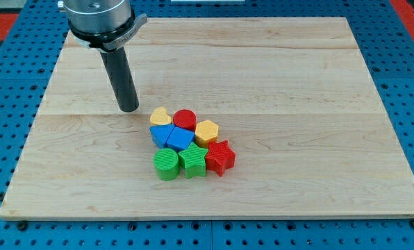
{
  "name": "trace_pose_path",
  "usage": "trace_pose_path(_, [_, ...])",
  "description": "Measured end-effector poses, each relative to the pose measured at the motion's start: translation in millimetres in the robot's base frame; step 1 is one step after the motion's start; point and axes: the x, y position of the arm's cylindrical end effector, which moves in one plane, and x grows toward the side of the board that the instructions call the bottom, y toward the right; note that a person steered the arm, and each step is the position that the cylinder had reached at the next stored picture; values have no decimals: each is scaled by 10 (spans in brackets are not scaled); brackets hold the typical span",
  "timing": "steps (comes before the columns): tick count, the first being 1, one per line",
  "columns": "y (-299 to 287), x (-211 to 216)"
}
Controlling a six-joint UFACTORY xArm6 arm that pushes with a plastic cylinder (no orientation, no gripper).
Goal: Point at the green circle
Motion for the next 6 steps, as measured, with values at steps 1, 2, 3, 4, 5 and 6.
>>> trace_pose_path(1, [0, 0])
trace_pose_path(2, [-12, -34])
trace_pose_path(3, [-12, -34])
trace_pose_path(4, [-12, -17])
trace_pose_path(5, [31, -60])
trace_pose_path(6, [93, -26])
